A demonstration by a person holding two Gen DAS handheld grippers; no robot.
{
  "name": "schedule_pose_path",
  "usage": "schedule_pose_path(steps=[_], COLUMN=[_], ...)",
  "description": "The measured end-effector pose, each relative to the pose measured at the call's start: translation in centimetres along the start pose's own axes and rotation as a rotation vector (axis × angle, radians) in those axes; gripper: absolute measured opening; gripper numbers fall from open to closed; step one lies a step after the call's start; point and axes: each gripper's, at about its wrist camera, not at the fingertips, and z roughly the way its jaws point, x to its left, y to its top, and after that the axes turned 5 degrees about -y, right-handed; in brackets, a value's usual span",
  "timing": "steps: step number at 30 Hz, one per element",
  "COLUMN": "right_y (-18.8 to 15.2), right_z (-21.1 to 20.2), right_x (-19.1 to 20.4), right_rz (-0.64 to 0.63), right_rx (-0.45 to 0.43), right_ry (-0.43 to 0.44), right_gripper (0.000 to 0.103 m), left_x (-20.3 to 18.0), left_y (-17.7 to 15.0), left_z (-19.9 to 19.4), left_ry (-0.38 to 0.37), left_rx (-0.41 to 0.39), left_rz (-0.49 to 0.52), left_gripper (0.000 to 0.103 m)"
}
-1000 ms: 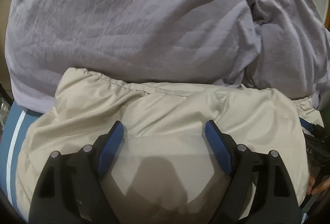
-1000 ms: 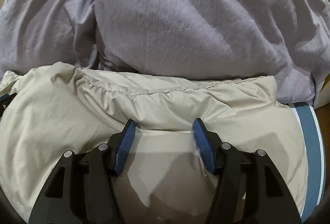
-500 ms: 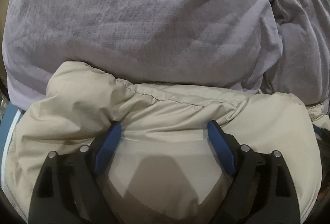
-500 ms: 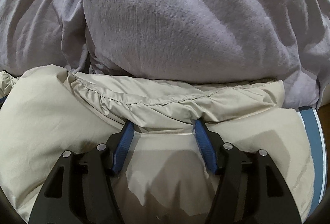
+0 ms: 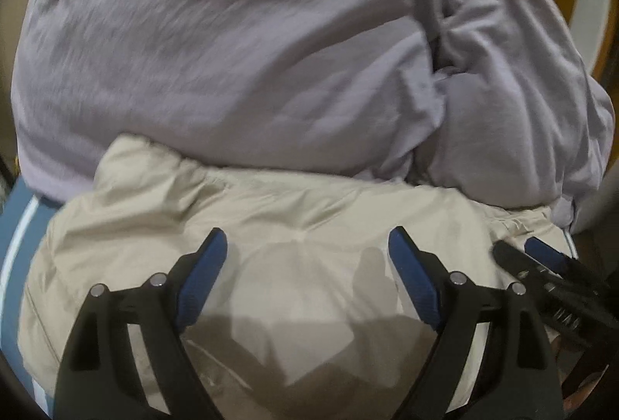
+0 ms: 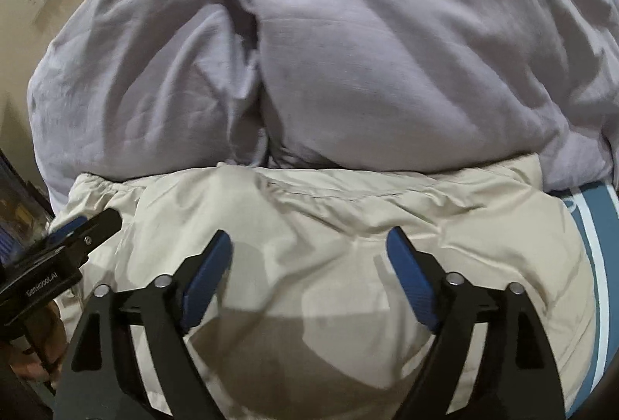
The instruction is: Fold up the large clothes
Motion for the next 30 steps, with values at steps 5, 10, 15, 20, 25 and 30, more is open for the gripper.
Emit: schedule_pose_path(steps=[5,10,15,20,25,30], right_y=[-1.3,-2.0,-2.1,-2.5,-2.8,-3.3], right_z=[1.3,3.4,4.8,5.0,6.1,7.5], right_x=[1.4,1.3,1.6,1.6,1.1,0.5], right_rz=[-0.015,-0.024,-0.02,-0.016,-0.007,-0.001], right_rx=[0.015,0.023,0.02,0.015,0.019,0.017], right_ry=[-0.048,-0.091,-0.099,-0.099,-0.103,-0.109], right_gripper=[0.088,0.092,0.094,0.095,0.097,0.097], left_x=[-1.2,-0.9,-0.7,-0.6,-0.6,0.3], left_y=[-0.5,-0.8,-0.7,-1.3,-1.9,-1.8], left_z=[1.7,4.2,5.7,7.4,8.1,8.7], left_ry=[0.031,0.049,0.047,0.049,0.048,0.052], left_rx=[0.03,0.058,0.063,0.064,0.065,0.063], left_rz=[0.059,0.051,0.048,0.04,0.027,0.02], left_gripper=[0.086,0.09,0.091,0.092,0.092,0.092])
